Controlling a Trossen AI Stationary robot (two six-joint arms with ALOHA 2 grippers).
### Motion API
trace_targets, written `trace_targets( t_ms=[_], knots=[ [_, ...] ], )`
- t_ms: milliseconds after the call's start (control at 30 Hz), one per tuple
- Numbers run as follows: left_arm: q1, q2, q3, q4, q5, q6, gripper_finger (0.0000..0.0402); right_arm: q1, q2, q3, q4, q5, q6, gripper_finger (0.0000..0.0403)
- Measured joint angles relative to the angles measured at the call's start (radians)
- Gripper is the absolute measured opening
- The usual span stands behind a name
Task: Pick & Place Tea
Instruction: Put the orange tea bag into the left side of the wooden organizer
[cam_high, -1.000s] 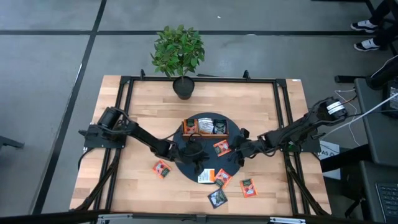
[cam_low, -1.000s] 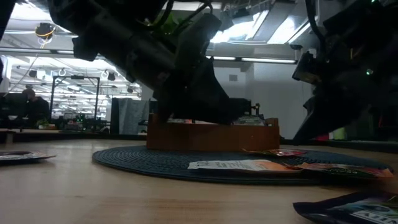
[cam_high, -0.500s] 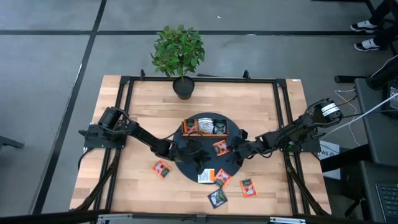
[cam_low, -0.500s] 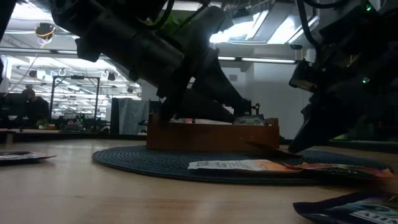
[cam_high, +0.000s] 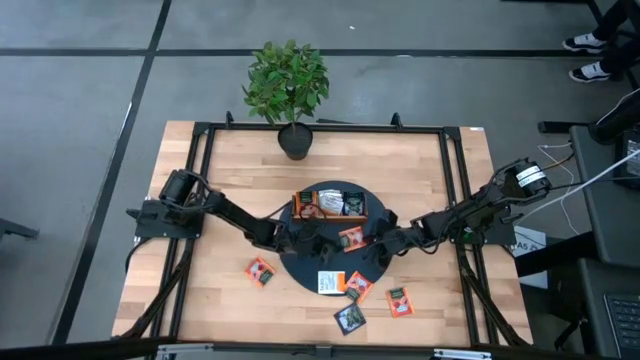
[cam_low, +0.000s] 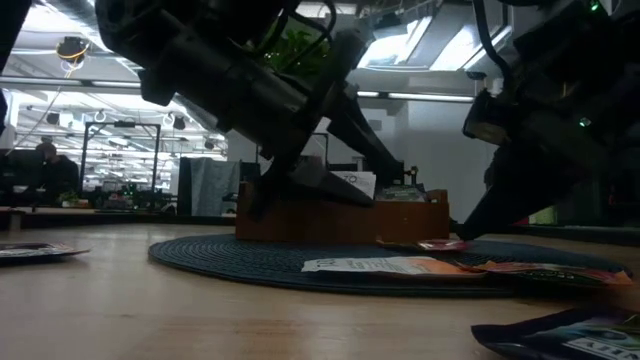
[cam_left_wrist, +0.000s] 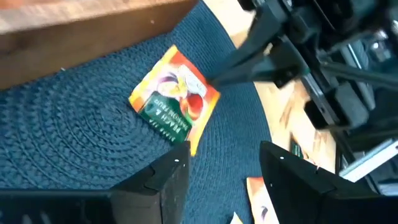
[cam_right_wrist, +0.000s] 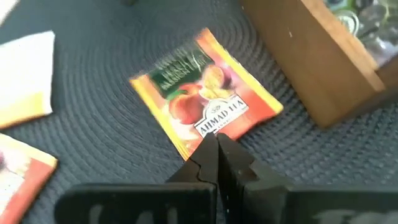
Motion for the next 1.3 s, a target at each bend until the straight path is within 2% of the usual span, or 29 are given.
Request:
trace_targets(
  t_ms=[267, 500, 967, 1300],
  knots=[
    [-0.004, 0.016, -0.002, -0.007, -0.010, -0.031, 0.0187, 0.000, 0.023, 0.000, 0.020, 0.000, 0.030, 0.0002],
    [-0.008, 0.053, -0.001, 0.008, 0.004, -0.116, 0.0187, 0.000, 0.115, 0.006, 0.142, -0.026, 0.022, 0.0002],
    [0.012, 0.055, 0.000, 0.024, -0.017, -0.160, 0.0185, 0.000, 0.122, 0.040, 0.106, -0.048, -0.027, 0.0002],
    [0.038, 0.055, 0.000, 0.027, 0.017, -0.175, 0.0184, 0.000, 0.122, 0.040, 0.108, -0.049, -0.028, 0.0002]
  ],
)
